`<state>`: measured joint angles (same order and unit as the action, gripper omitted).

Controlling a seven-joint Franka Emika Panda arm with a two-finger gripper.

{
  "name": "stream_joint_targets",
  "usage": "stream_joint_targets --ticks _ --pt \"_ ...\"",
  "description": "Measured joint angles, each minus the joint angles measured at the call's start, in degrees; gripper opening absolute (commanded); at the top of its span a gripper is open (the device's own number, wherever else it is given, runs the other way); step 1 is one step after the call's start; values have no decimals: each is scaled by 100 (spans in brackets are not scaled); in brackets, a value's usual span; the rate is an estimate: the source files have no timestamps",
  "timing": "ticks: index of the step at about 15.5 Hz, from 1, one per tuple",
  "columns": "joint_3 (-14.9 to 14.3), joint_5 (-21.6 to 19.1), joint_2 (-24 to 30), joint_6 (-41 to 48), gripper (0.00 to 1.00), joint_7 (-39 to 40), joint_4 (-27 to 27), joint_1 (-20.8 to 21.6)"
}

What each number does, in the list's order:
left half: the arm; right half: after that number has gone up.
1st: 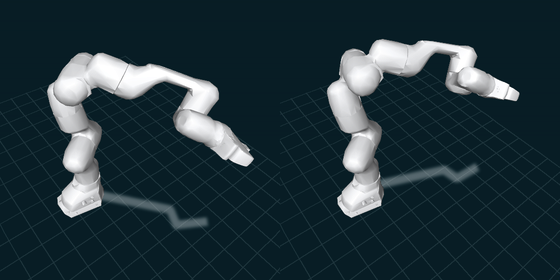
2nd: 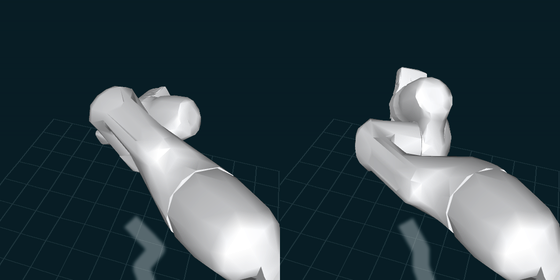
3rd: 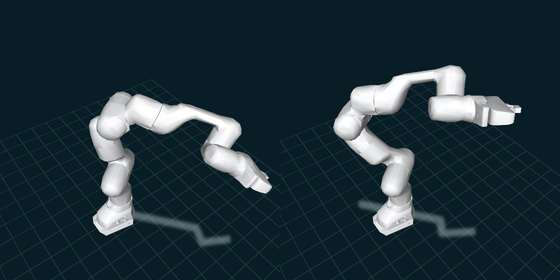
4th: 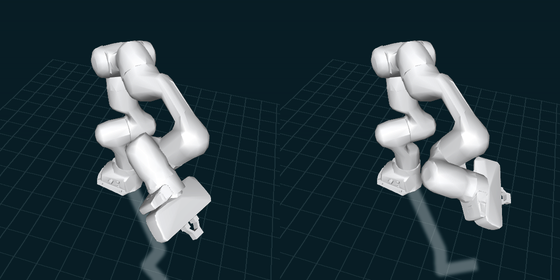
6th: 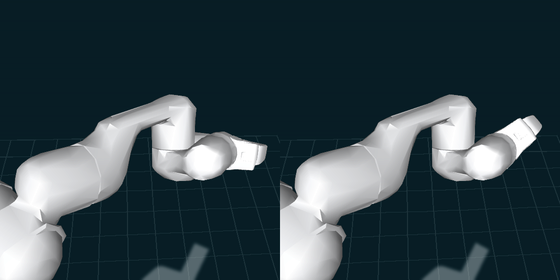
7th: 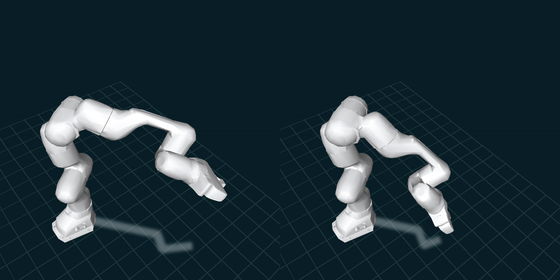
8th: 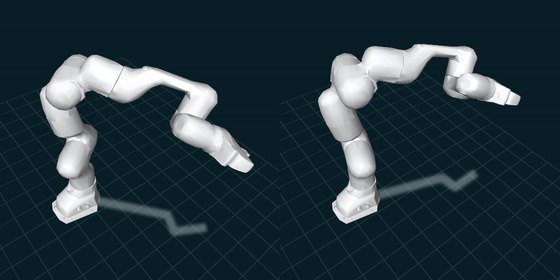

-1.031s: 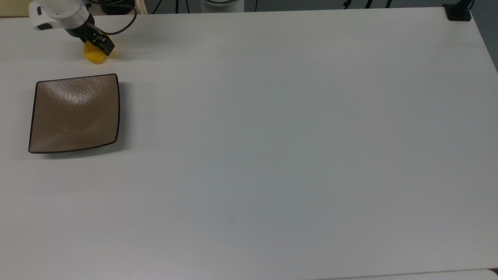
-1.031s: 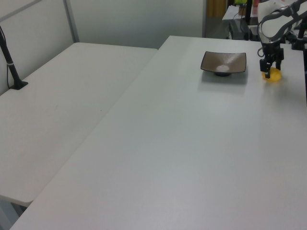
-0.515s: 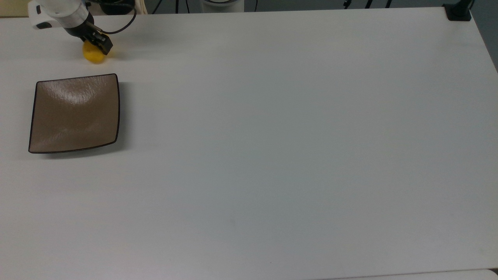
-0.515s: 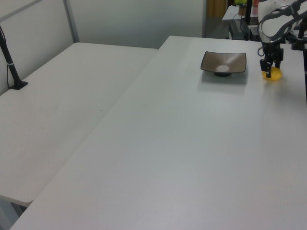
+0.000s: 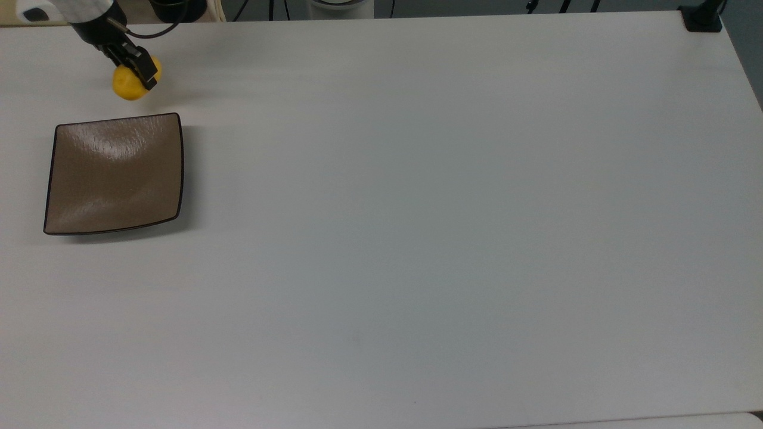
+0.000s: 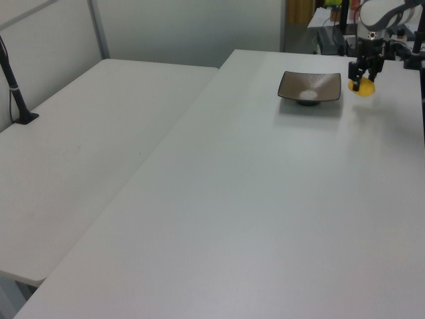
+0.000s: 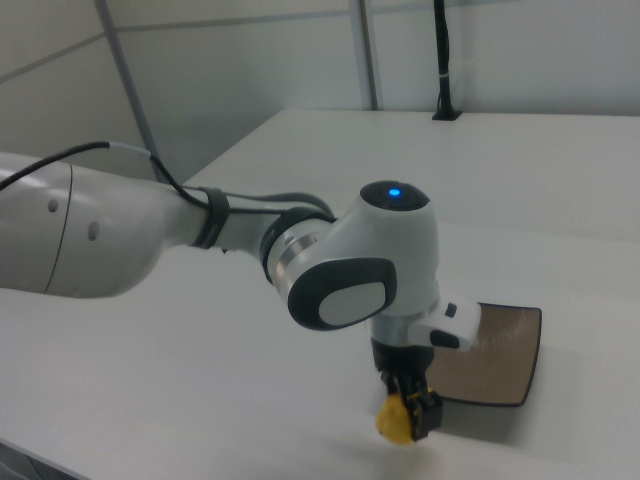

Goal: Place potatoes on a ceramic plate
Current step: 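Carry the potato over the brown plate and release it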

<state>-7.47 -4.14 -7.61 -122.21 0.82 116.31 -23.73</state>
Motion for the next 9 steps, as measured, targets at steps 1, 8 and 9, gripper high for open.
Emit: stream_joint_targets --ticks 1,8,9 --pt "0 -229 0 -13 47 0 -83 0" --pt "15 -1580 -190 -1589 72 -156 -286 201" --pt "17 -1615 -275 -1812 80 -264 -295 262"
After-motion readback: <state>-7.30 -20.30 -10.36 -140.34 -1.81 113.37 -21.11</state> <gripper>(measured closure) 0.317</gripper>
